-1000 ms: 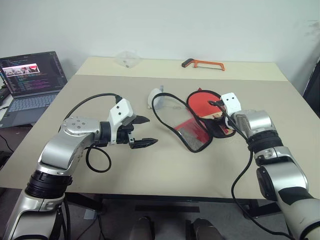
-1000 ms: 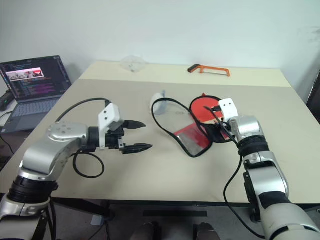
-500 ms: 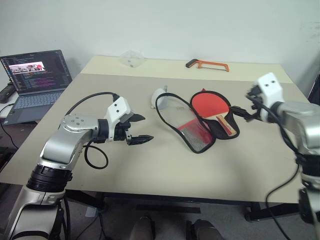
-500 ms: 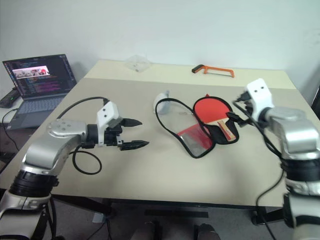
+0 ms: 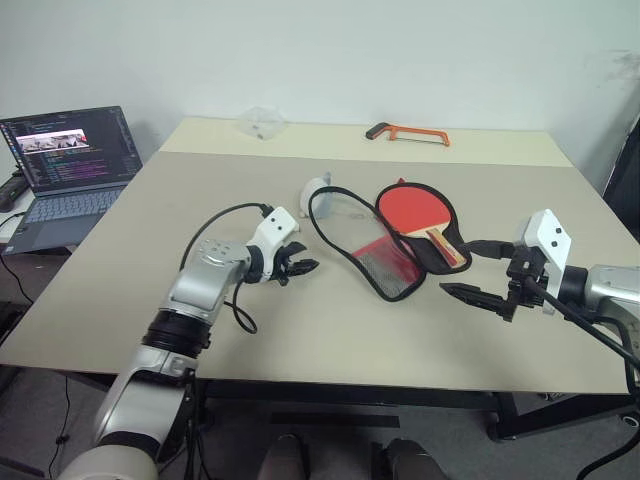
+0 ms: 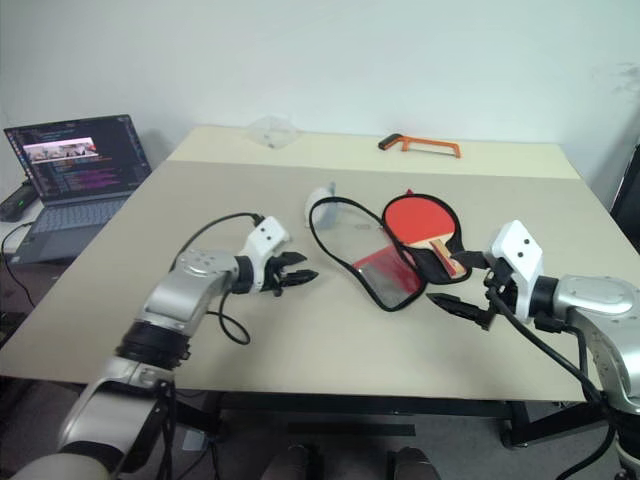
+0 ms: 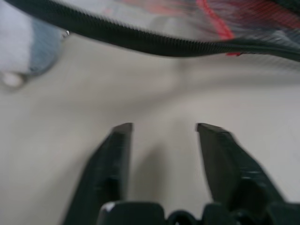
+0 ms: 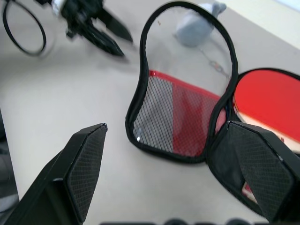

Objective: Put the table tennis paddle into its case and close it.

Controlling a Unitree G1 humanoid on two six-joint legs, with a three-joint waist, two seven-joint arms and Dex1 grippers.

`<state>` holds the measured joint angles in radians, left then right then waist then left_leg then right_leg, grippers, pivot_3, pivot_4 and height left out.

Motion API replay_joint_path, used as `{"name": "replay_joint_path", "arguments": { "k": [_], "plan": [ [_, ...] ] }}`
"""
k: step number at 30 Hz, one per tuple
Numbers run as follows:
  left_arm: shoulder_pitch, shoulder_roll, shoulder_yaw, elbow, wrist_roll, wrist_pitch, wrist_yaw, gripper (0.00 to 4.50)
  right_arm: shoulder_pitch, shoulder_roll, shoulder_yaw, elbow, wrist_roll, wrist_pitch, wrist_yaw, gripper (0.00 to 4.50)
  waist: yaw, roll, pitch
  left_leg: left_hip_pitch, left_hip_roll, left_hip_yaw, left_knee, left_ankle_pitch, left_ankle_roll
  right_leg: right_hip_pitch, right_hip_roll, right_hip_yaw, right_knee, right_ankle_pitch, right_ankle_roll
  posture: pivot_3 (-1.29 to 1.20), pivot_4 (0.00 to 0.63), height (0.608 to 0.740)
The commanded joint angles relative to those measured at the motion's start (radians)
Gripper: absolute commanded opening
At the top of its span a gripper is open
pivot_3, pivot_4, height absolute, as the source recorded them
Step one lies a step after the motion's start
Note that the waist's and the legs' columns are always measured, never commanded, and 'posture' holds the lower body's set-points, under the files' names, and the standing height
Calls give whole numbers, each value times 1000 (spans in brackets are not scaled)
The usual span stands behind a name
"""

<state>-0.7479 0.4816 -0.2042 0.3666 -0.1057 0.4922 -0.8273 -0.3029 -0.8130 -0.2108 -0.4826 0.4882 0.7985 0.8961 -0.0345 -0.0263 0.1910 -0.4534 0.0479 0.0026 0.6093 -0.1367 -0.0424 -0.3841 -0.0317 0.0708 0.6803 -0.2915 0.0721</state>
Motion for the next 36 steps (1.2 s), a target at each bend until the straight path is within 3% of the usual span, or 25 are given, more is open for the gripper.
{"name": "replay_joint_path", "arguments": {
  "k": [1, 3, 9, 13, 16, 21, 25, 31, 34, 36],
  "plan": [
    [-33, -45, 1, 5, 19, -30, 34, 671, 6, -6, -6, -39, 9, -14, -30, 4500, 3, 0, 0, 0, 0, 0, 0, 0, 0, 0, 0, 0, 0, 1, -1, 0, 150, 740],
    [-55, -91, -2, 35, 31, -68, 57, 19, 6, -3, -5, -38, 10, -18, -48, 4500, 4, 0, 0, 0, 0, 0, 0, 0, 0, 0, 0, 0, 0, 0, -1, 0, 150, 740],
    [-180, -304, -5, 180, 32, -221, 103, 19, 5, 1, -48, -67, 45, 3, -102, 4500, 11, -1, 1, -2, -1, 0, 0, 0, 0, -1, 0, -1, -1, 0, -1, 0, 150, 740],
    [-352, -478, 21, 478, 62, -410, 227, 19, 24, -6, -109, -114, 81, 34, -144, 4500, 17, -2, 1, -4, -2, -1, 0, 0, 0, -1, 0, -1, -2, 0, 0, 0, 150, 740],
    [-456, -527, 25, 712, 124, -512, 390, 19, 31, -7, -150, -134, 97, 49, -177, 4500, 13, -3, 1, -5, -2, -1, 0, 0, 0, -1, 0, 0, -4, -1, 4, 0, 150, 740],
    [-516, -557, 36, 887, 181, -565, 565, 19, 20, 3, -225, -150, 160, 89, -231, 4500, -4, -2, 1, -4, -2, -2, -3, 0, 0, -3, 1, 1, -1, -2, 3, 0, 150, 740],
    [-536, -510, 117, 893, 134, -578, 533, 19, -23, 52, -239, -95, 211, 181, -351, 4500, -4, -3, 2, -4, -2, -2, -2, 0, 0, -3, 1, 1, -1, -1, 2, 0, 150, 740],
    [-454, -351, 169, 665, 38, -555, 120, 19, -164, 278, -234, 135, 181, 300, -647, 4500, -5, -2, 1, -3, -1, -2, -3, 1, -2, -4, 2, 1, 0, 1, -1, 0, 150, 740],
    [-321, -214, 157, 374, -19, -403, -65, 565, -236, 391, -302, 308, 188, 328, -764, 4500, -11, -1, 1, -3, 0, -1, -4, 1, -2, -3, 2, 1, 0, 1, -2, 0, 150, 740],
    [-224, -120, 153, 189, -44, -306, -140, 1223, -273, 434, -348, 395, 204, 318, -795, 4500, -13, -1, 1, -3, 0, -1, -6, 1, -2, -4, 2, 0, 0, 1, -2, 0, 150, 740]
  ]
}}
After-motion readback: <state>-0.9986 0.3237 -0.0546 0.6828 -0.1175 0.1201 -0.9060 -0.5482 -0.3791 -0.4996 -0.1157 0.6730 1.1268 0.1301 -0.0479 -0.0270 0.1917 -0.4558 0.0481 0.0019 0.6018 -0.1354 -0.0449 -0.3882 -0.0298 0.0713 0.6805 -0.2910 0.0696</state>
